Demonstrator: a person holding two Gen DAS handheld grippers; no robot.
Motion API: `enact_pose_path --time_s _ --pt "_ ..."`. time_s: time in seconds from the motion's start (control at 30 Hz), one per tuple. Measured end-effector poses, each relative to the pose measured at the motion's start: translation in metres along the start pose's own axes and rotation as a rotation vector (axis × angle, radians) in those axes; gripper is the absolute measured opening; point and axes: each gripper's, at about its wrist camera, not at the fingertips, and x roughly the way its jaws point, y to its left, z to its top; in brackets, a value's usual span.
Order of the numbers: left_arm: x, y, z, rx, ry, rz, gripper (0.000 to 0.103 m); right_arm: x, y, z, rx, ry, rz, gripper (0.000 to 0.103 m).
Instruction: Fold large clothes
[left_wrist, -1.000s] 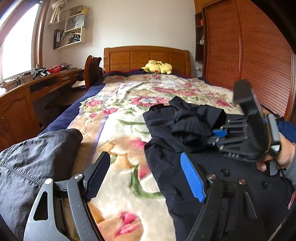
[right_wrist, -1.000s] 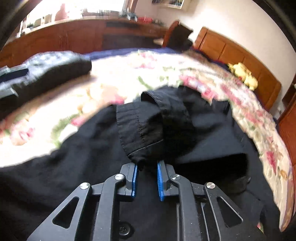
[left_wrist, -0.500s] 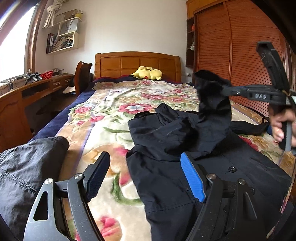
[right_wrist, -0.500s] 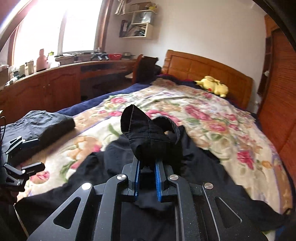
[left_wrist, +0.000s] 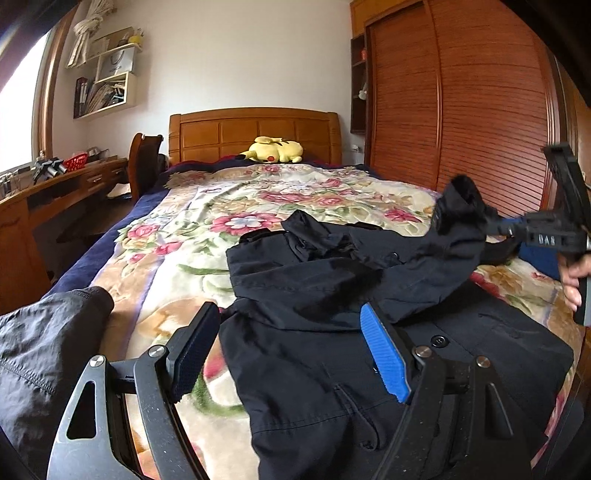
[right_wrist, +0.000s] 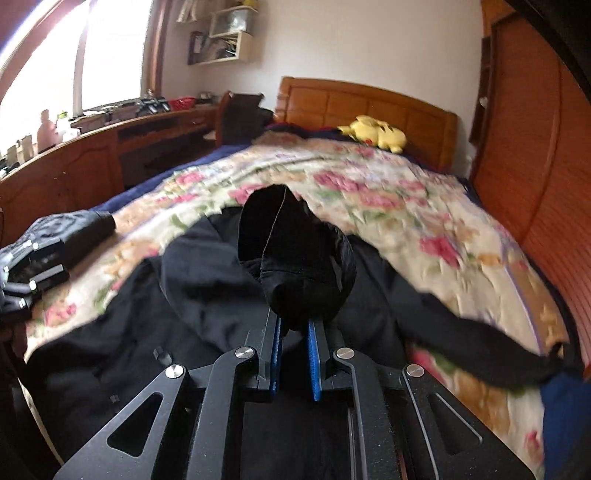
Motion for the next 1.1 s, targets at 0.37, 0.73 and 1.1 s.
enact_pose_path --time_s 0.37,0.73,1.1 --pt "0.010 -0.033 0.003 0.025 0.018 -0.051 0.079 -0.019 -0.028 -0.035 0.097 0.100 0.013 0.013" --pt "0.034 -0.072 0.010 0.053 0.036 -0.127 0.079 -0.034 -0.029 -0.047 0.054 0.067 -0.088 0.062" --pt "0.054 -0.107 0.011 0.065 0.068 -0.167 0.079 0.002 -0.049 -0.053 0.058 0.100 -0.073 0.062"
